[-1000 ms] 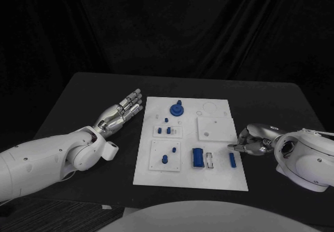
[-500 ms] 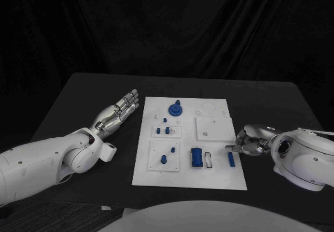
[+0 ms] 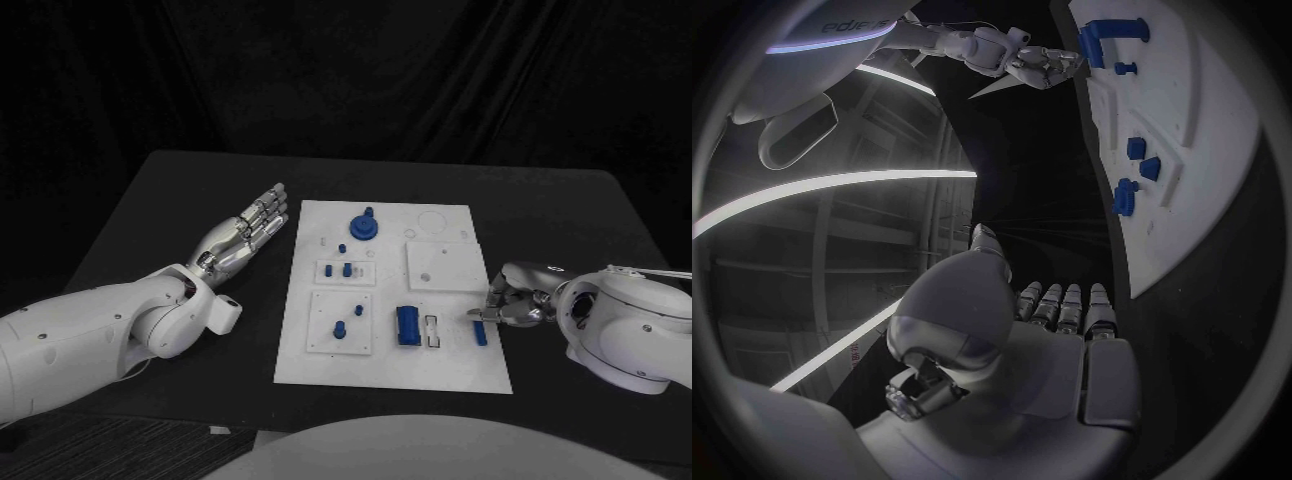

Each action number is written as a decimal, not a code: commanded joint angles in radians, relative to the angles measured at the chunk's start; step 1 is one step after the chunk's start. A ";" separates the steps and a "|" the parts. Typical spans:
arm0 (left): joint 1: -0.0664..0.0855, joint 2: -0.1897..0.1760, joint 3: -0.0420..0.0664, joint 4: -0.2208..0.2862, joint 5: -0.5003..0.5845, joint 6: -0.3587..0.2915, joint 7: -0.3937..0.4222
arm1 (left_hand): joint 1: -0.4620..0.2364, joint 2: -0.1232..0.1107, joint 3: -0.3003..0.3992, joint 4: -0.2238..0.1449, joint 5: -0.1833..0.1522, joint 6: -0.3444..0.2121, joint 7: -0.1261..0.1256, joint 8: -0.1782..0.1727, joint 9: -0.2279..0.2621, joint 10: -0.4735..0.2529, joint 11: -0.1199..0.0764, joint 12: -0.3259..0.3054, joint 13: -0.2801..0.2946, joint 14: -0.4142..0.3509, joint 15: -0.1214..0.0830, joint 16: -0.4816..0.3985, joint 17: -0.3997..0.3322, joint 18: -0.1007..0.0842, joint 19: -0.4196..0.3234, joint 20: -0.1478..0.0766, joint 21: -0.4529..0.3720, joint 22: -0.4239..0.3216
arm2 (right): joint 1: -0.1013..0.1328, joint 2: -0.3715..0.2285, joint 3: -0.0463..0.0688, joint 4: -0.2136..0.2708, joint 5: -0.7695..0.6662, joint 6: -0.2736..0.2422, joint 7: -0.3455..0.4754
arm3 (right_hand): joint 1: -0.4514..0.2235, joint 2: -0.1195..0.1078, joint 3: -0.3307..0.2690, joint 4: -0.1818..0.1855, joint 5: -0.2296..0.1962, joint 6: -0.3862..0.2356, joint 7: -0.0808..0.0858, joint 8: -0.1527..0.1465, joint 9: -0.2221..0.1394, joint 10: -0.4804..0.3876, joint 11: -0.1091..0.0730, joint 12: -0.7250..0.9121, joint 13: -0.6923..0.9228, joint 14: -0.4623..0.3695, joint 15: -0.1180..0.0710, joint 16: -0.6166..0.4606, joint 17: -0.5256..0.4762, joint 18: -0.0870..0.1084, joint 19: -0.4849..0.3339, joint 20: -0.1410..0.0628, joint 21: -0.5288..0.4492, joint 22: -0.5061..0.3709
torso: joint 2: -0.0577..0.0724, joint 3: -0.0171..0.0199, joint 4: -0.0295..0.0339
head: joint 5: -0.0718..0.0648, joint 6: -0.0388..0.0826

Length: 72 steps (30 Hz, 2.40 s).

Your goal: Assemble the parts on the task board

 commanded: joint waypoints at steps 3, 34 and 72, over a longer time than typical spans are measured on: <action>-0.001 0.004 0.001 0.001 -0.002 0.023 0.069 | 0.041 0.000 0.016 0.003 0.060 0.012 -0.065 0.002 0.004 -0.001 -0.014 -0.003 -0.001 0.000 0.008 -0.004 -0.001 -0.011 0.001 0.013 -0.003 -0.001 | -0.001 0.004 0.000 -0.004 0.000 0.069 -0.041 | 0.005 -0.008 -0.005 -0.006 -0.008 -0.010 0.003 -0.010 0.004 0.106 0.001 0.002 0.263 0.059 0.002 -0.008 -0.001 0.008 0.053 0.000 -0.009 0.221 | 0.000 0.0003 -0.0007 | 0.000 0.000; -0.001 0.022 0.001 -0.020 -0.002 0.080 0.050 | 0.112 0.015 0.055 -0.002 0.204 0.015 -0.023 0.002 0.004 -0.001 0.012 -0.003 -0.001 0.000 0.042 -0.004 -0.001 -0.014 0.001 0.043 -0.003 -0.001 | -0.052 0.057 0.000 -0.028 0.000 0.037 -0.013 | 0.255 -0.033 0.175 -0.240 0.343 -0.012 0.026 -0.148 0.063 0.106 0.019 0.002 0.263 0.053 0.013 -0.028 -0.043 0.011 0.047 0.011 -0.030 0.216 | 0.000 0.0008 -0.0010 | 0.003 0.000; -0.001 0.026 0.001 -0.022 -0.002 0.104 0.026 | 0.143 0.018 0.080 -0.004 0.240 0.013 0.137 0.002 0.004 -0.001 0.012 -0.003 -0.001 0.000 0.074 -0.004 -0.001 -0.009 0.001 0.080 -0.003 -0.001 | -0.030 0.049 0.001 0.013 0.459 -0.160 -0.005 | 0.121 -0.090 0.441 -0.328 0.355 0.042 0.034 -0.226 0.038 0.106 0.025 0.002 0.263 0.054 0.028 -0.024 -0.043 0.010 0.051 0.026 -0.023 0.219 | 0.001 -0.0003 0.0022 | 0.007 0.000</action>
